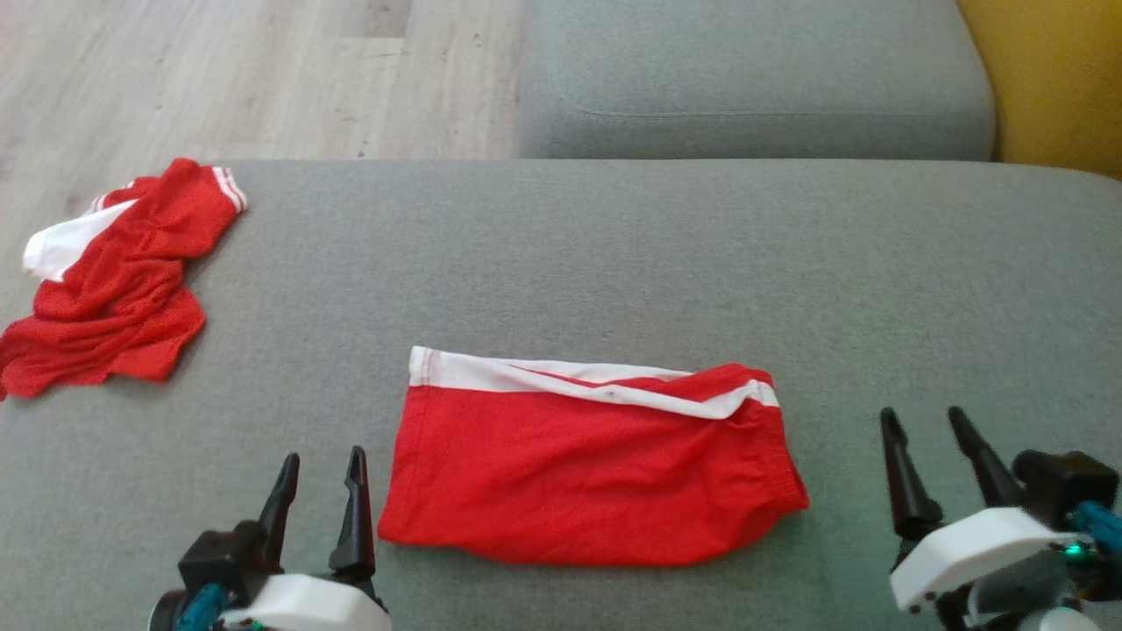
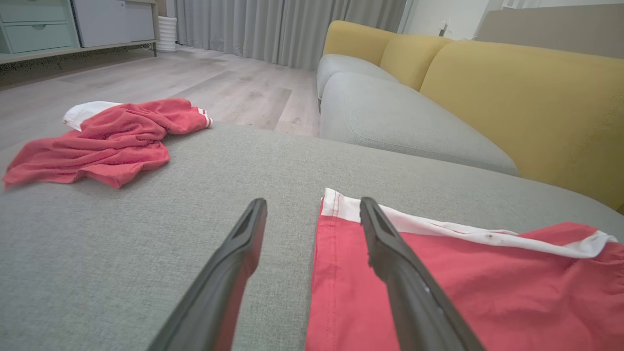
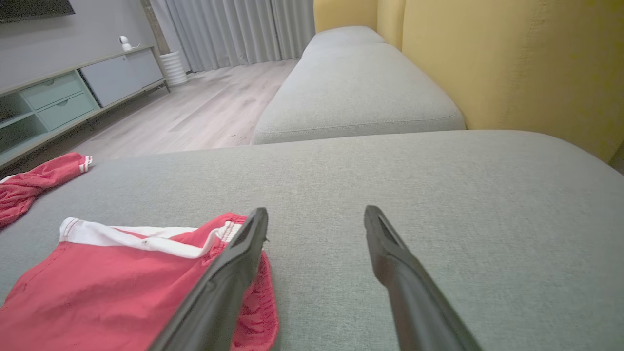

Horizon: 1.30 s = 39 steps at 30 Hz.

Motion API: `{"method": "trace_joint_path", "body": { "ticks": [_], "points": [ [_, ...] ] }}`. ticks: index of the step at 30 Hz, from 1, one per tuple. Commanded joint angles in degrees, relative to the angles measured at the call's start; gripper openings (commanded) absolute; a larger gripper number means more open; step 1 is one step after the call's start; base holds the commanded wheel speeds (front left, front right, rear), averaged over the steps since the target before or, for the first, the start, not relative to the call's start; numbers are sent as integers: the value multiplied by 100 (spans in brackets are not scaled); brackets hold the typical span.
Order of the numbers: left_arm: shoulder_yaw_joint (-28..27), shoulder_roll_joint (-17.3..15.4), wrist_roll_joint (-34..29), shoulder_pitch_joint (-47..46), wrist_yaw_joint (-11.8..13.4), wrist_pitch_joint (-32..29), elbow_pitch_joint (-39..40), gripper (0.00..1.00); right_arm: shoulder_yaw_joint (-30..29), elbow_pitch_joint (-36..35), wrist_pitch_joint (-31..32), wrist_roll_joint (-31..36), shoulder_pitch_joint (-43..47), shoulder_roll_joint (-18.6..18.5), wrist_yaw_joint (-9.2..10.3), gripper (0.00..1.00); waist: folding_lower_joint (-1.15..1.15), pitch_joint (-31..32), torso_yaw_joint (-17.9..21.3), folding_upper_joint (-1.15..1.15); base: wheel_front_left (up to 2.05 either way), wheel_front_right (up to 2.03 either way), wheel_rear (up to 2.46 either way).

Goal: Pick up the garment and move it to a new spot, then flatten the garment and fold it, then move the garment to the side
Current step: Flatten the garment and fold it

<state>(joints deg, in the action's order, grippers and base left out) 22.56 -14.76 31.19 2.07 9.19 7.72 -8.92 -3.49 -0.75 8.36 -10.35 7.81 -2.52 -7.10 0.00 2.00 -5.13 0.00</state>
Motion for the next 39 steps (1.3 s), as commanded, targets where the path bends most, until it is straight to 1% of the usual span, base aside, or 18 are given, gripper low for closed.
{"method": "trace_joint_path", "body": {
  "ticks": [1, 5, 10, 14, 15, 16, 19, 23, 24, 25, 26, 27, 28, 29, 30, 34, 39],
  "points": [
    [-213, -122, -20, -241, 62, 1, 301, 100, 201, -150, -83, -43, -213, -36, -39, 100, 0, -1, -77, 0, 0, 0, 0],
    [-178, -163, -68, -203, 145, -88, 505, 100, 441, 45, 64, -99, -396, -36, -39, 100, 0, -21, -196, 0, 0, 0, 0],
    [-77, -132, -113, -229, 193, -173, 627, 100, 723, 712, 467, 33, -904, -36, -39, 100, 0, -80, -388, 0, 0, 0, 0],
    [-5, -85, -101, -227, 190, -203, 631, 100, 728, 1382, 828, 195, -1298, -36, -39, 100, 0, -140, -566, 0, 0, 0, 0],
    [20, -69, -96, -225, 183, -194, 604, 100, 708, 1704, 1028, 282, -1454, -36, -39, 100, 0, -169, -663, 0, 0, 0, 0],
    [35, -63, -95, -228, 172, -186, 588, 100, 684, 1853, 1136, 308, -1518, -36, -39, 100, 0, -188, -709, 0, 0, 0, 0],
    [68, -32, -95, -250, 159, -149, 563, 100, 579, 2194, 1391, 410, -1667, -36, -39, 100, 0, -256, -843, 0, 0, 0, 0],
    [92, -7, -86, -254, 160, -116, 527, 100, 491, 2518, 1668, 274, -1785, -36, -39, 100, 0, -304, -927, 0, 0, 0, 0],
    [100, -4, -82, -249, 161, -118, 521, 100, 495, 2579, 1721, 176, -1811, -36, -39, 88, 0, -311, -932, 0, 0, 0, 0],
    [106, 1, -72, -244, 157, -118, 516, 100, 498, 2639, 1778, 55, -1835, -36, -39, 65, 0, -318, -930, 0, 0, 0, 0],
    [106, 1, -72, -244, 157, -118, 516, 100, 498, 2639, 1778, 55, -1835, -36, -39, 65, 0, -318, -930, 0, 0, 0, 0],
    [110, 5, -62, -240, 151, -111, 513, 100, 515, 2690, 1834, -58, -1862, -36, -39, 44, 0, -326, -917, 0, 0, 0, 0],
    [118, 7, -62, -239, 149, -107, 514, 100, 538, 2726, 1870, -161, -1894, -36, -39, 27, 0, -337, -891, 0, 0, 0, 0],
    [127, 10, -64, -242, 151, -104, 516, 100, 563, 2752, 1902, -235, -1928, -36, -39, 7, 0, -349, -859, 0, 0, 0, 0],
    [141, 12, -71, -248, 151, -104, 520, 100, 582, 2770, 1932, -282, -1966, -36, -39, 0, 0, -358, -818, 0, 0, 0, 0],
    [171, 19, -82, -284, 149, -91, 540, 100, 556, 2719, 2107, -517, -2166, -85, -39, 0, 0, -398, -588, 0, 0, 0, 0],
    [242, 64, -78, -353, 118, -100, 540, 100, 341, 2502, 2454, -811, -2392, -528, -39, 0, 0, -436, -256, 0, 0, 0, 0]
  ]
}}
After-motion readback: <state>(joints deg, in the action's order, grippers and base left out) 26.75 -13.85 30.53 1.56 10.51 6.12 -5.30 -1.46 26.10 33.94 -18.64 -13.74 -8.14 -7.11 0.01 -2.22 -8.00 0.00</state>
